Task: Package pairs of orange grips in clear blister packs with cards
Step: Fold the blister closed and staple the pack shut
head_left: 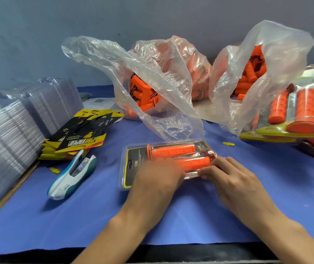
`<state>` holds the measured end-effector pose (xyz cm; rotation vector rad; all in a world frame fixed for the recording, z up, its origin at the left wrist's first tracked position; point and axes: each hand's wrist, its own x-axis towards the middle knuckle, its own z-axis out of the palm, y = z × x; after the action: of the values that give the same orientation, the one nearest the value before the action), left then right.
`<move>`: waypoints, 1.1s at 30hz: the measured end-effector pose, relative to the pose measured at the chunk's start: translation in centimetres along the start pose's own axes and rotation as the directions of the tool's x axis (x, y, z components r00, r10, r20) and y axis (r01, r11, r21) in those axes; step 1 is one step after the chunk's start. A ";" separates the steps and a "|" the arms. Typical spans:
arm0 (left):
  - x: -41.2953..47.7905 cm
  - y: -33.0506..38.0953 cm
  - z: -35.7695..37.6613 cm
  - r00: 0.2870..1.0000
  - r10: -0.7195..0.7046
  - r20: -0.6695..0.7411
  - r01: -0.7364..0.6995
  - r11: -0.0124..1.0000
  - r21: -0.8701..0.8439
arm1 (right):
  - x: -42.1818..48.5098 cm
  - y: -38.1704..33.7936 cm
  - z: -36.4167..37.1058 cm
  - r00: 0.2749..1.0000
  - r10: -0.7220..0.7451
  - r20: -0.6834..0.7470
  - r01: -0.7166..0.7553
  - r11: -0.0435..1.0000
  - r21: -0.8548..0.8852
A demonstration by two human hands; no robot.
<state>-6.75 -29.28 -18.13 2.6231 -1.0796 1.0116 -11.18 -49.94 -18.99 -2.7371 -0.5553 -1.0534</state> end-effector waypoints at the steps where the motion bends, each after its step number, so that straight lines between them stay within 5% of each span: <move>1: -0.3 -0.2 -0.1 1.000 0.011 -0.003 -0.011 1.000 -0.001 | -0.2 0.1 -0.1 1.000 -0.013 -0.015 0.013 1.000 -0.001; 18: -3.3 -6.6 -1.5 1.000 0.008 -0.001 -0.008 0.992 -0.124 | -1.5 2.6 -1.0 0.997 0.067 -0.027 -0.069 0.995 -0.071; 29: -2.6 -5.8 -2.0 0.998 0.056 0.014 -0.053 0.988 -0.148 | 0.7 -1.1 0.9 0.994 -0.099 0.045 0.102 0.991 -0.088; 33: -2.7 -7.0 -2.2 0.987 0.005 0.163 0.061 0.916 -0.397 | 1.3 -1.5 1.1 0.989 -0.115 0.089 0.121 0.991 -0.062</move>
<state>-4.68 -21.77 -17.28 2.4005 -1.1363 0.5069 -10.22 -47.92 -18.89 -2.8502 -0.7157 -1.0023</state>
